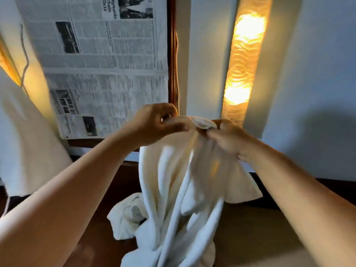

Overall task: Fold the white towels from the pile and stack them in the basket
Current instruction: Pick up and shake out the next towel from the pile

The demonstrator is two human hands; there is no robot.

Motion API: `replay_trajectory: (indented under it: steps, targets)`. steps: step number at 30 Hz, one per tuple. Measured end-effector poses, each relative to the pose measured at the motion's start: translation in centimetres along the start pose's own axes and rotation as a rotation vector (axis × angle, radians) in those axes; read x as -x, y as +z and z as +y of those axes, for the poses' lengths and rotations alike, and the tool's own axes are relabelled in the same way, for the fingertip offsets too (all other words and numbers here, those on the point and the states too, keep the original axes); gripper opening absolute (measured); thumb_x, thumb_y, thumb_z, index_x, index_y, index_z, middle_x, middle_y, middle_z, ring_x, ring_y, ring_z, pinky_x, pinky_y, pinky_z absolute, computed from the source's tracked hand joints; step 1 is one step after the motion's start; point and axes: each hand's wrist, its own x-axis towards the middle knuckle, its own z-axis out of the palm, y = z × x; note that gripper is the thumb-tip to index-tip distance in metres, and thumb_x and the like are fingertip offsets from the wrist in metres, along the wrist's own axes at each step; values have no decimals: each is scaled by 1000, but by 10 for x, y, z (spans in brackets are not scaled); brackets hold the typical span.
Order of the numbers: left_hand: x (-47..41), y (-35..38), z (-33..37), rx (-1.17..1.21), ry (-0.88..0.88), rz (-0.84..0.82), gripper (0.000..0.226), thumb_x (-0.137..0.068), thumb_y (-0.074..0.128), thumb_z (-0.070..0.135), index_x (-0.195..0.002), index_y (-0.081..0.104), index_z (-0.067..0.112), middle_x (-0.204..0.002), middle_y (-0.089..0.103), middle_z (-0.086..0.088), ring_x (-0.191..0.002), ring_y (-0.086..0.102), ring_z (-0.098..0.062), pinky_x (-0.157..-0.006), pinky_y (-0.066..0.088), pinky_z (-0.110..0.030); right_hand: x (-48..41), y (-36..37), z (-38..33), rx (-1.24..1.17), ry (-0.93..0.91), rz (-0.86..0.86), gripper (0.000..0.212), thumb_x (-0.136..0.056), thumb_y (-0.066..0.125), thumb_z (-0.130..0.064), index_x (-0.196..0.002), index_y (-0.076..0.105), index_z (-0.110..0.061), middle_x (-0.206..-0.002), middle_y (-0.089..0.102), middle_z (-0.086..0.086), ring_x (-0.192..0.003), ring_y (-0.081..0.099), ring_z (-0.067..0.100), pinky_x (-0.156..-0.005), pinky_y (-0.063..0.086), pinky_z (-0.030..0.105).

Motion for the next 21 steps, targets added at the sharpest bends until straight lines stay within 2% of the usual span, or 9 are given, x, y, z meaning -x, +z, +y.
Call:
replay_trajectory:
  steps: [2,4,6,8,10,13,15,18,21]
  targets:
    - [8,19,5,51,-83,-198,27,-76,85,43,-68,61,33,-56,59,14,-56,55,2,-52,39,-13,25,-39,0,-156,48,77,15,-94,65,-20,-86,73,-10,-73,61,0,-65,53,11,-61,37,29]
    - [18,48,8,85,-123,-389,17,-79,84,38,-76,69,32,-62,67,20,-60,62,6,-57,44,-9,54,-74,1,-334,104,150,9,-93,65,-15,-90,73,-13,-79,72,2,-70,66,15,-67,48,28]
    - [31,76,-1,97,-137,-486,15,-85,79,39,-85,74,25,-74,73,13,-70,67,-1,-66,50,-19,80,-102,0,-499,196,191,12,-93,64,-18,-97,72,-11,-89,76,8,-79,72,23,-76,56,33]
    - [44,101,-6,144,-131,-524,35,-88,69,56,-89,73,21,-81,74,5,-75,68,-9,-70,53,-30,114,-132,1,-613,285,292,15,-93,63,-23,-97,72,-12,-95,76,10,-86,73,25,-80,57,36]
    - [53,123,4,241,-153,-483,53,-84,59,69,-87,69,16,-73,69,4,-66,62,-9,-66,51,-37,151,-167,3,-654,338,488,13,-91,66,-26,-94,71,-14,-93,76,8,-84,74,23,-76,58,34]
    - [57,136,45,356,-196,-286,36,-98,59,44,-85,66,11,-61,55,6,-54,47,-8,-56,38,-32,191,-205,5,-598,349,734,17,-86,73,-28,-97,72,-16,-97,76,6,-84,74,21,-84,58,36]
    - [52,135,83,479,-233,-153,27,-101,58,34,-87,68,12,-62,56,2,-54,49,-11,-55,39,-29,216,-220,6,-526,359,774,16,-85,76,-30,-92,72,-16,-90,77,3,-80,75,19,-86,57,37]
    - [36,120,136,654,-265,-70,30,-97,64,39,-82,69,14,-63,61,2,-58,54,-12,-58,41,-28,248,-236,18,-469,414,768,16,-89,73,-30,-85,68,-15,-67,74,-4,-61,71,11,-72,54,31]
    - [23,102,183,850,-292,-19,27,-95,68,37,-83,69,13,-69,55,-6,-67,49,-20,-58,35,-29,279,-254,38,-456,474,796,18,-91,70,-33,-87,66,-16,-82,74,1,-78,70,17,-81,54,33]
